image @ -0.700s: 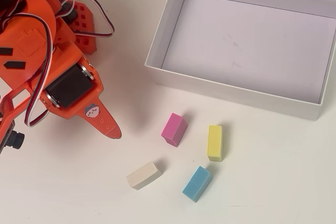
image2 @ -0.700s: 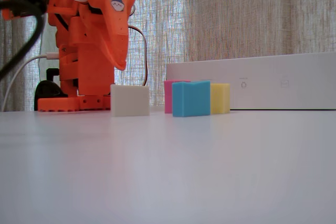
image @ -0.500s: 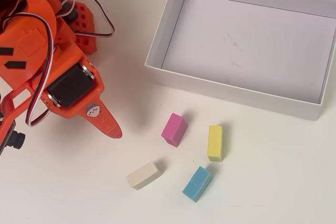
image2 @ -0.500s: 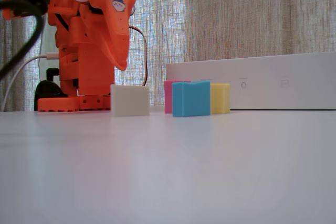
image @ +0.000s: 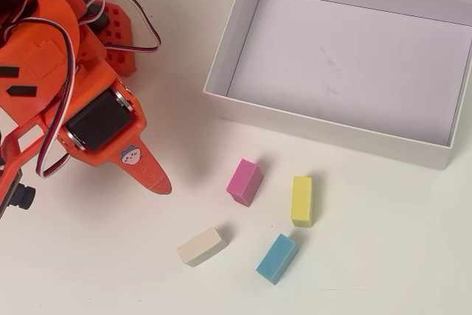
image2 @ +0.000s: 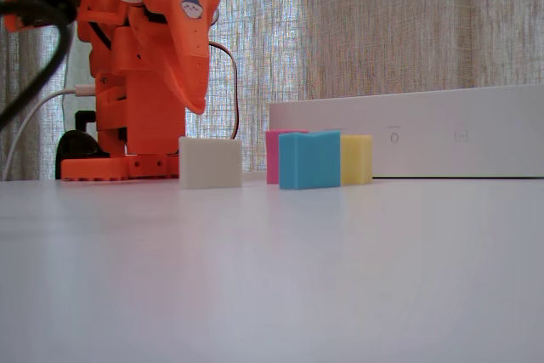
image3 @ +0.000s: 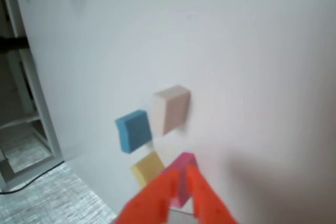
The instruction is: Grasp the pink cuboid and put it in the bin.
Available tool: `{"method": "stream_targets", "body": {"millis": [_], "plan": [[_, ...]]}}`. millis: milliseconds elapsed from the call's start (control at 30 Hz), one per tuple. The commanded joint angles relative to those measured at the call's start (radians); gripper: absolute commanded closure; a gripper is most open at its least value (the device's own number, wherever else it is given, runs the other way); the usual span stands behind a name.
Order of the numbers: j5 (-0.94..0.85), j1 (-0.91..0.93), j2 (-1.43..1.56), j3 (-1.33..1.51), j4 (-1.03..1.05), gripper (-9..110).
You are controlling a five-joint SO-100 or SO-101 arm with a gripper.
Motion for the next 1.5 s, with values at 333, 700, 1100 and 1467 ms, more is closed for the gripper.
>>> {"method": "stream_targets", "body": {"millis": [333, 700, 1100, 1467], "plan": [[0.02, -0.138, -0.715, -0.778, -0.167, 81], [-0.367, -0.268, -1.094, -1.063, 0.038, 81], [-0.514, -0.236, -1.14, -0.89, 0.186, 85], [-0.531, -0.193, -1.249, -0.816, 0.152, 87]]}}
